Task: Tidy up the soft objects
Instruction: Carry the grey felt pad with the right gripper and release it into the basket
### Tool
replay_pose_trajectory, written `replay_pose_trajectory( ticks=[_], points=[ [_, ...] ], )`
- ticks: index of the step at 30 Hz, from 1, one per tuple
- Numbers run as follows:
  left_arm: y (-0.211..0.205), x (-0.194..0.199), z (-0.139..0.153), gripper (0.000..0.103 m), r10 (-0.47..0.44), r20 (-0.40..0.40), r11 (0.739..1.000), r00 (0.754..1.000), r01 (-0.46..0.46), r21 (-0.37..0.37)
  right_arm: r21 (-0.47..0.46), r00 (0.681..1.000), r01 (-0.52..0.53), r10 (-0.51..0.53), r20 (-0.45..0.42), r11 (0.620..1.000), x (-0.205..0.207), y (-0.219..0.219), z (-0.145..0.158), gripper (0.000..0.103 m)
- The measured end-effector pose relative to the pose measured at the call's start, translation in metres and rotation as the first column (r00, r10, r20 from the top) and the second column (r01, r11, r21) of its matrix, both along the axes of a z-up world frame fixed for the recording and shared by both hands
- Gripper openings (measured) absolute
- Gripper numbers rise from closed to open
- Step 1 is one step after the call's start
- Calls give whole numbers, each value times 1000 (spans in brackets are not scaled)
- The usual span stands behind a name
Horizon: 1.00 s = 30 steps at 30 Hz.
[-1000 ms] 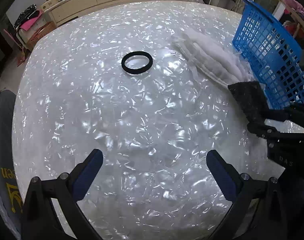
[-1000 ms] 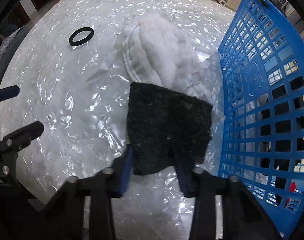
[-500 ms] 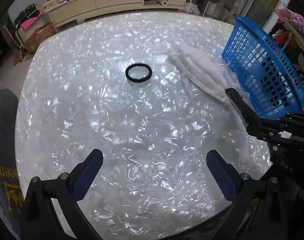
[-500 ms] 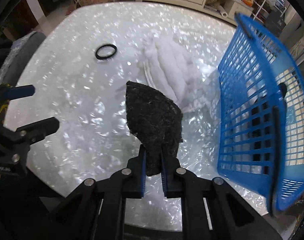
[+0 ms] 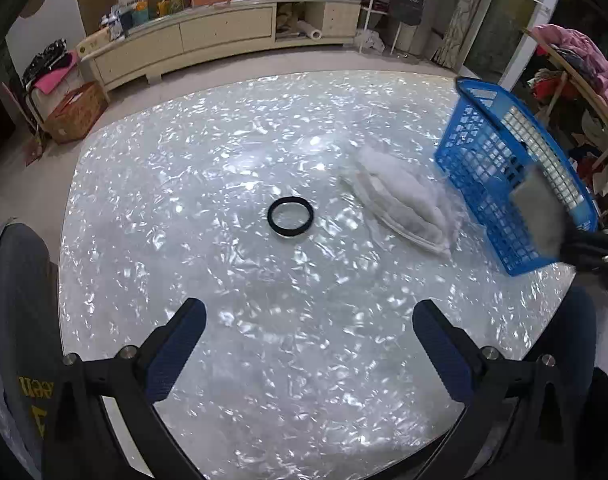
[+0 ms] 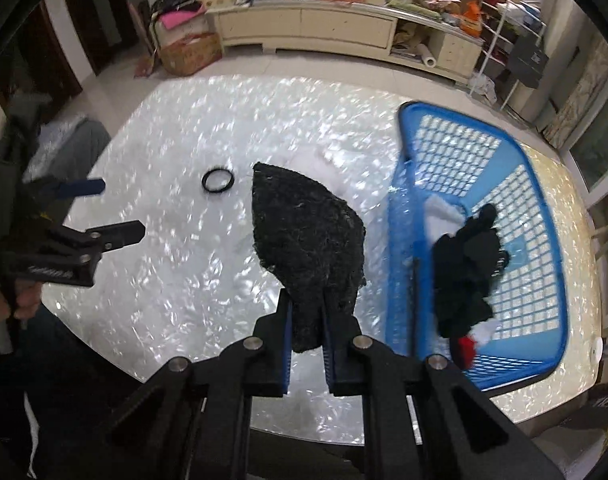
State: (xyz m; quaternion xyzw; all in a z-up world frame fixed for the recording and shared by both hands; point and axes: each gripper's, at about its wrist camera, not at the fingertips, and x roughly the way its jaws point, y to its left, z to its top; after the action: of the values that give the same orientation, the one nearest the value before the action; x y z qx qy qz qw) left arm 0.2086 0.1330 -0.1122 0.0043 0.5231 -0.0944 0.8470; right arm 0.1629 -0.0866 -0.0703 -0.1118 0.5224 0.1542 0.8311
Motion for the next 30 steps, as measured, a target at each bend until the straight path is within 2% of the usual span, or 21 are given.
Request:
replay_pose_trajectory(
  ticks=[5, 10, 18, 21, 26, 30],
  points=[
    [6, 21, -5, 103, 2, -7, 1000, 1000, -2, -24, -7, 998, 48, -47, 51, 999, 8, -29, 27, 12],
    [2, 42, -15, 103, -5, -21, 1000, 1000, 5, -26, -40, 991, 95, -91, 93, 995, 22, -55, 39, 12],
    [-12, 71, -31, 101, -63, -34, 997, 997, 61, -48, -77, 986, 153, -147, 82, 985, 44, -88, 27, 12],
    [-19, 84, -43, 89, -74, -55, 997, 996, 72, -36, -79, 985, 161, -155, 71, 984, 50, -96, 24, 12],
    [-29, 101, -68, 78, -83, -104, 996, 991, 87, 28, -77, 984, 172, -169, 50, 982, 56, -102, 18, 12],
    [-35, 109, -82, 63, -102, -128, 993, 986, 109, 49, -76, 984, 177, -175, 37, 981, 61, -106, 14, 12]
  ],
)
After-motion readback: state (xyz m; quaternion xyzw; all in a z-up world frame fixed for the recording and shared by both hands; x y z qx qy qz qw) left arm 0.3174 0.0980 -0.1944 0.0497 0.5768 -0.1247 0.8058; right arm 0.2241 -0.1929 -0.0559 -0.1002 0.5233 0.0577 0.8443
